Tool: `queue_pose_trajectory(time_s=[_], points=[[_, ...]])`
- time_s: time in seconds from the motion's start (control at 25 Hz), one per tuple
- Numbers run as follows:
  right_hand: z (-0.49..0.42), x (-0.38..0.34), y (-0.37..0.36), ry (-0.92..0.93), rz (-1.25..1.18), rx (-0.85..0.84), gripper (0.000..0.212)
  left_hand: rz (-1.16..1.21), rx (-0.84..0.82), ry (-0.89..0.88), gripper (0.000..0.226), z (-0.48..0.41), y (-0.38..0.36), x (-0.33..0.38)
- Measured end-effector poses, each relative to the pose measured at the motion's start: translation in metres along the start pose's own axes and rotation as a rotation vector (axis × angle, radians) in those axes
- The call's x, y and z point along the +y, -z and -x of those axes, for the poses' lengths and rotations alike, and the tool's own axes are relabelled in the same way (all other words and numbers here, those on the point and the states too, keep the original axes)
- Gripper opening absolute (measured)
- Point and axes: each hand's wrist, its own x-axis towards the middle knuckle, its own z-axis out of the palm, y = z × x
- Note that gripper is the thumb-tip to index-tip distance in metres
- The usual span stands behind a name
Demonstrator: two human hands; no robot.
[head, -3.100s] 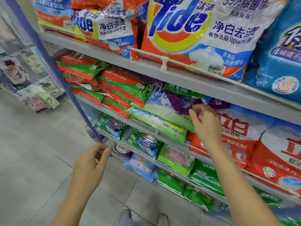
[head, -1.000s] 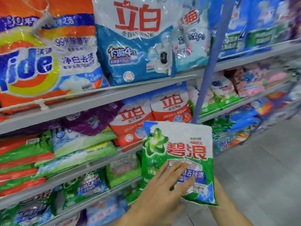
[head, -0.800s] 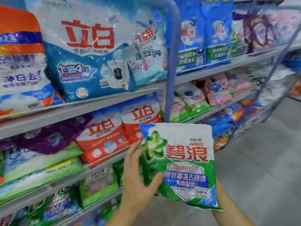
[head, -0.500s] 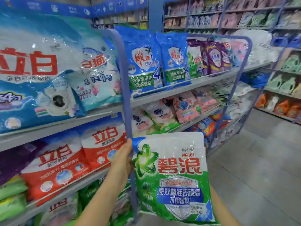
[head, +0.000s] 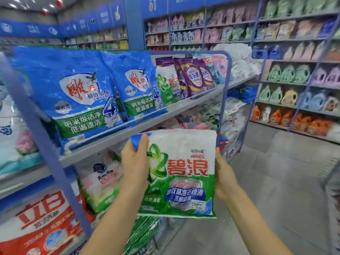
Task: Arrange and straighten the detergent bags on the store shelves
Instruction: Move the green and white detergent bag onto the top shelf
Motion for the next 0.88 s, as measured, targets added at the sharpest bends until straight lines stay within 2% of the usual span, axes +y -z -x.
queue_pose_trajectory(time_s=[0.08,0.12,0.16,0.2,0.24,0.28,0.32,0.36,0.52,0.76,0.88], points=[[-0.029,-0.026,0.007,0.122,0.074,-0.006,0.047,0.026,0.012,-0.062,0.015,-0.029,-0.026,-0.003],[-0.045,-0.039,0.008,0.158,0.106,0.009,0.053,0.029,0.010,-0.068,0.025,-0.044,-0.039,-0.001],[-0.062,-0.048,0.011,0.197,0.153,0.049,0.063,0.029,-0.026,-0.084,0.054,-0.060,-0.050,-0.004],[-0.083,-0.058,0.014,0.221,0.196,0.078,0.059,0.022,-0.051,-0.108,0.076,-0.077,-0.061,-0.005],[-0.103,-0.068,0.017,0.253,0.224,0.131,0.041,0.014,-0.060,-0.174,0.076,-0.093,-0.068,-0.008],[-0.121,-0.079,0.019,0.283,0.255,0.197,0.021,-0.016,-0.066,-0.250,0.060,-0.106,-0.076,-0.006],[-0.139,-0.093,0.019,0.310,0.307,0.240,0.015,-0.053,-0.097,-0.321,0.041,-0.118,-0.083,-0.004],[-0.156,-0.104,0.019,0.329,0.356,0.263,0.019,-0.096,-0.086,-0.369,0.032,-0.127,-0.091,0.001],[-0.225,-0.142,0.018,0.382,0.414,0.115,0.018,-0.145,0.013,-0.454,0.044,-0.174,-0.119,0.016],[-0.341,-0.209,0.013,0.418,0.456,-0.070,0.017,-0.201,0.094,-0.605,0.046,-0.241,-0.175,0.039],[-0.393,-0.233,0.008,0.414,0.442,-0.163,0.017,-0.226,0.157,-0.626,0.049,-0.271,-0.204,0.054]])
